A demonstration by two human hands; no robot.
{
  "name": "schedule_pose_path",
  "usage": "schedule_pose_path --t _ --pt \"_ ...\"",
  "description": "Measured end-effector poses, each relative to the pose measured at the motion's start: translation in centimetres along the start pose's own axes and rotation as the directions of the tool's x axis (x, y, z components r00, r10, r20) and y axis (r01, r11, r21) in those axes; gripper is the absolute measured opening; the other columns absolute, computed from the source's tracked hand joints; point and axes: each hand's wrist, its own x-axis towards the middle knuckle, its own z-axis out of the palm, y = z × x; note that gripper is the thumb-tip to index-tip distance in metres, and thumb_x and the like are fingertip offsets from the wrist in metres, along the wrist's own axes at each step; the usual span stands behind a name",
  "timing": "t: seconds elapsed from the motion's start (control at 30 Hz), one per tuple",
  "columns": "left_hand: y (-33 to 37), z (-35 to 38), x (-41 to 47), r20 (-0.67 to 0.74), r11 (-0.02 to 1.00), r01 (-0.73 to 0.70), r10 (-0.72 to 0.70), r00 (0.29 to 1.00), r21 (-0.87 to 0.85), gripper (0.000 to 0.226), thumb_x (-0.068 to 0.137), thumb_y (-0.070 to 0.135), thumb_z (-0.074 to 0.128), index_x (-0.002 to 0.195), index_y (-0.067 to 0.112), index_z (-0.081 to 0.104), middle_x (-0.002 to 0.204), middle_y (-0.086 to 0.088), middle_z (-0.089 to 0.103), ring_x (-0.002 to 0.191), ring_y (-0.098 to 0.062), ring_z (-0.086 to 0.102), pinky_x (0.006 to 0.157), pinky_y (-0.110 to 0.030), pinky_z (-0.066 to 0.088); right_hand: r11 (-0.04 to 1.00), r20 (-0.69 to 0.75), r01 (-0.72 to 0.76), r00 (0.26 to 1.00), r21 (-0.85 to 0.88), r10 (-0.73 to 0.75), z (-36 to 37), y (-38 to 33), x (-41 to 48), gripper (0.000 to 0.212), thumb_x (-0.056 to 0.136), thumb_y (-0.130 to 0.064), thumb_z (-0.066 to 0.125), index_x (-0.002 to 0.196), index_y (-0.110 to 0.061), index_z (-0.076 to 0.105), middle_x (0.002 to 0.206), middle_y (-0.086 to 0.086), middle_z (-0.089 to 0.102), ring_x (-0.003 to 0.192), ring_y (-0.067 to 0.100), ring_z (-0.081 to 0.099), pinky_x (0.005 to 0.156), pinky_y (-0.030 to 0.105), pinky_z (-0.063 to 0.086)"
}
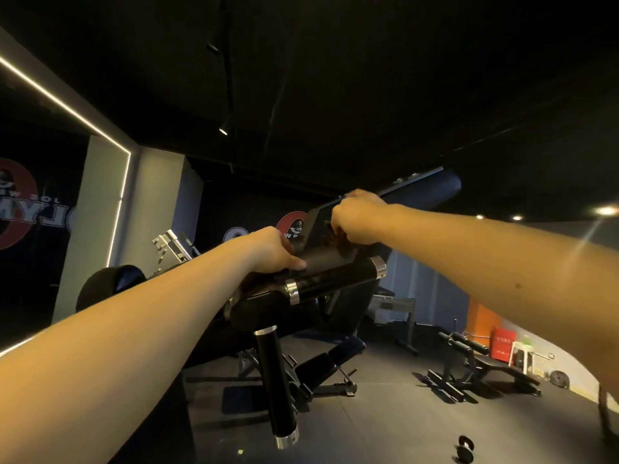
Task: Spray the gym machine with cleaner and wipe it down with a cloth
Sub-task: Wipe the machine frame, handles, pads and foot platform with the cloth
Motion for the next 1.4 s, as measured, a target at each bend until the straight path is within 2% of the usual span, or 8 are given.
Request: schedule_pose_path --t 0.23,0.33,0.47,0.63,0.8,1.03,1.23,1.4 --pt "2.9 0.4 1.7 0.011 1.000 0.011 -0.011 1.000 0.018 0.050 0.095 0.042 0.070 0.139 0.022 0.062 0.134 0.000 0.061 0.122 -0.019 0.057 0.101 -0.036 0.042 0.949 -0.128 -0.311 0.944 -0.048 0.303 -0.4 2.8 3.1 0.025 0.101 -0.030 0.056 0.119 -0.015 0.064 0.100 0.006 0.062 0.104 0.027 0.062 0.098 0.042 0.042" --pt "3.1 0.1 2.0 0.035 0.999 0.007 -0.008 0.999 0.040 0.050 0.095 0.042 0.070 0.139 0.022 0.062 0.135 0.000 0.061 0.125 -0.019 0.055 0.107 -0.039 0.041 0.979 -0.079 -0.197 0.978 -0.053 0.193 0.7 2.2 2.9 0.030 0.101 -0.041 0.056 0.115 -0.017 0.065 0.095 0.003 0.060 0.092 0.021 0.058 0.090 0.037 0.043" --pt "3.2 0.1 2.2 0.010 0.999 0.024 -0.025 1.000 0.049 0.046 0.094 0.041 0.071 0.137 0.024 0.065 0.139 0.004 0.058 0.130 -0.020 0.053 0.109 -0.039 0.038 0.995 -0.084 -0.101 0.992 -0.023 0.098 0.7 3.2 2.7 0.030 0.104 -0.035 0.052 0.126 -0.020 0.065 0.114 0.004 0.066 0.117 0.022 0.059 0.119 0.042 0.029" --pt "3.1 -0.2 2.5 0.023 0.998 0.042 -0.043 0.999 0.038 0.047 0.092 0.043 0.074 0.135 0.025 0.066 0.131 0.003 0.061 0.122 -0.018 0.056 0.111 -0.041 0.042 0.890 -0.088 -0.331 0.923 0.314 0.375 -0.3 11.5 1.8 0.043 0.106 -0.045 0.044 0.127 -0.016 0.068 0.130 0.012 0.065 0.118 0.032 0.060 0.098 0.041 0.045" --pt "2.7 0.0 2.7 0.026 0.999 0.035 -0.036 0.999 0.035 0.045 0.093 0.043 0.072 0.135 0.028 0.066 0.123 0.004 0.064 0.115 -0.016 0.059 0.111 -0.043 0.044 0.835 0.011 -0.409 0.900 0.367 0.436 -0.6 13.1 2.5 0.041 0.106 -0.039 0.044 0.120 -0.009 0.069 0.118 0.014 0.067 0.104 0.031 0.062 0.088 0.037 0.046" --pt "2.1 0.0 2.5 0.024 0.998 0.019 -0.021 0.999 0.056 0.045 0.092 0.049 0.071 0.134 0.032 0.066 0.125 0.007 0.065 0.113 -0.012 0.060 0.112 -0.044 0.043 0.928 0.040 -0.106 0.994 0.356 0.098 -0.6 6.2 2.3 0.032 0.104 -0.042 0.054 0.122 -0.021 0.071 0.114 0.003 0.068 0.101 0.018 0.063 0.087 0.034 0.052" --pt "1.1 -0.1 1.9 0.040 0.997 -0.043 0.041 0.998 0.068 0.047 0.097 0.044 0.067 0.141 0.028 0.060 0.135 0.007 0.062 0.111 -0.008 0.057 0.104 -0.032 0.040 0.869 -0.049 -0.283 0.943 0.406 0.330 -0.9 11.8 0.1 0.044 0.110 -0.045 0.040 0.135 -0.017 0.063 0.133 0.013 0.063 0.120 0.031 0.058 0.102 0.039 0.044" --pt "-0.9 -0.7 1.5 0.007 0.997 -0.012 0.012 1.000 0.071 0.046 0.092 0.047 0.073 0.134 0.032 0.066 0.131 0.008 0.065 0.117 -0.011 0.059 0.112 -0.041 0.043 0.931 -0.108 -0.077 0.987 0.356 0.122 0.2 7.2 -0.7 0.038 0.102 -0.053 0.052 0.131 -0.030 0.060 0.120 0.000 0.062 0.110 0.020 0.060 0.095 0.041 0.053"
